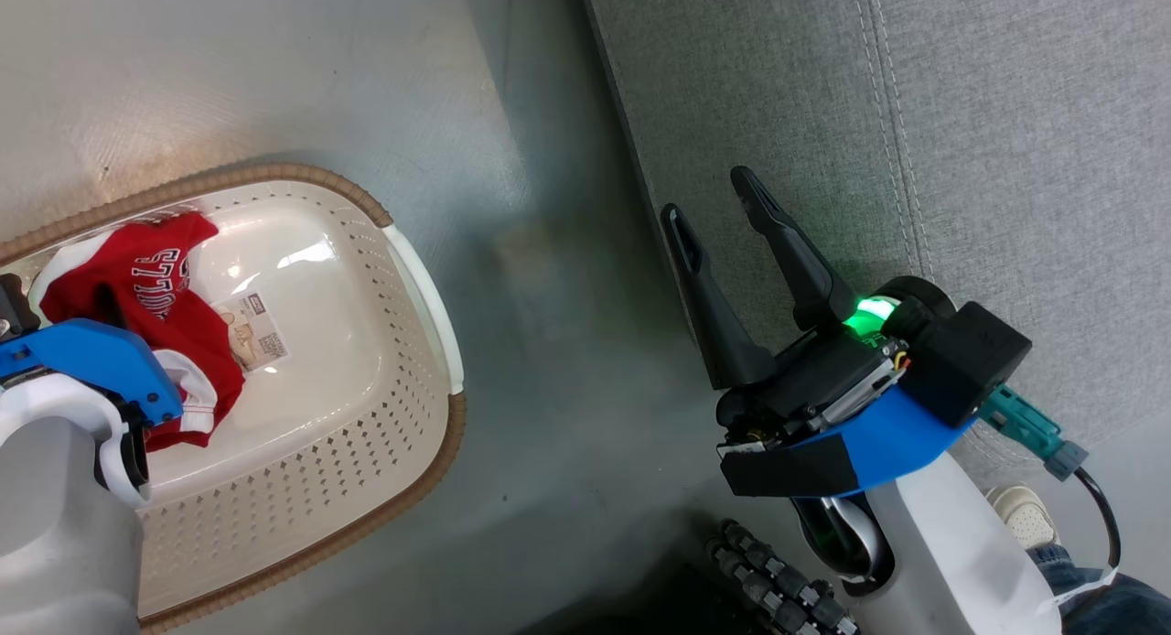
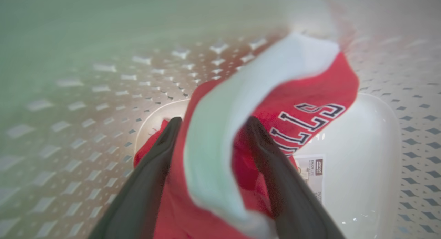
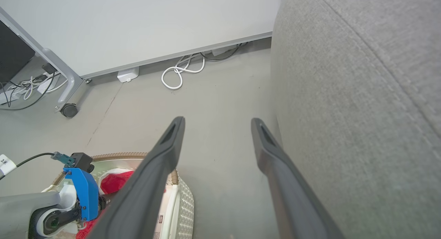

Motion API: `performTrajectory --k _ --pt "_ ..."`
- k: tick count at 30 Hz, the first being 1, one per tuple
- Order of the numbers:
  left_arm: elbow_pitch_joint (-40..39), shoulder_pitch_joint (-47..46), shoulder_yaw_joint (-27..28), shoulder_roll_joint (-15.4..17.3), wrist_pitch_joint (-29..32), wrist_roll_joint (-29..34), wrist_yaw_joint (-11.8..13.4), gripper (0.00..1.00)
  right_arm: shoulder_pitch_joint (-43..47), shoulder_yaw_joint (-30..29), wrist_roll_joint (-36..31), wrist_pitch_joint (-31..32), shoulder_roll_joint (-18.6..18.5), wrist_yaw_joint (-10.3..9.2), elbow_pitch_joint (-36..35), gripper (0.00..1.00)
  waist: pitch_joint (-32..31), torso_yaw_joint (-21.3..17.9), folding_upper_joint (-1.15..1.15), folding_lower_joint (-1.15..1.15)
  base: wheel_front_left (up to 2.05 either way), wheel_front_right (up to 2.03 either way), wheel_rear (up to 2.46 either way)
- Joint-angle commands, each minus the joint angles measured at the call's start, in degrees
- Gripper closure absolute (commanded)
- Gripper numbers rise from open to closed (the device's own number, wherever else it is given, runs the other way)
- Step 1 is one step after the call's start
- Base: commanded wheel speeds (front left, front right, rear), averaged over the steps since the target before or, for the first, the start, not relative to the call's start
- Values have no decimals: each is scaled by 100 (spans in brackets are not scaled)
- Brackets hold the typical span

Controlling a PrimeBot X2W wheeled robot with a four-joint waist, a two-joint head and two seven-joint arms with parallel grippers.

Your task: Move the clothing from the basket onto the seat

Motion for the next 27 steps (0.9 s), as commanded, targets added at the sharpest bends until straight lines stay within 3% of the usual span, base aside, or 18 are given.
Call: performTrajectory --k 1,2,4,19,27 --pt "47 -84 7 18 117 -38 70 0 -93 10 67 -30 2 1 -24 0 39 -7 0 -1 0 0 0" --pt "60 -92 9 7 157 -57 99 29 -106 9 77 -30 2 1 -25 0 49 -6 0 -1 0 0 0" --pt "60 -101 -12 -11 226 -86 75 100 -134 11 102 -30 3 1 -11 0 54 2 0 -1 0 0 0" --pt "282 -275 -82 -115 139 -226 -51 100 -206 -18 33 -31 3 1 53 0 -125 93 0 -1 0 0 0" --pt "680 -338 -135 -260 -37 -321 -251 100 -197 -40 -62 -31 3 1 131 0 -477 223 0 -1 0 0 0"
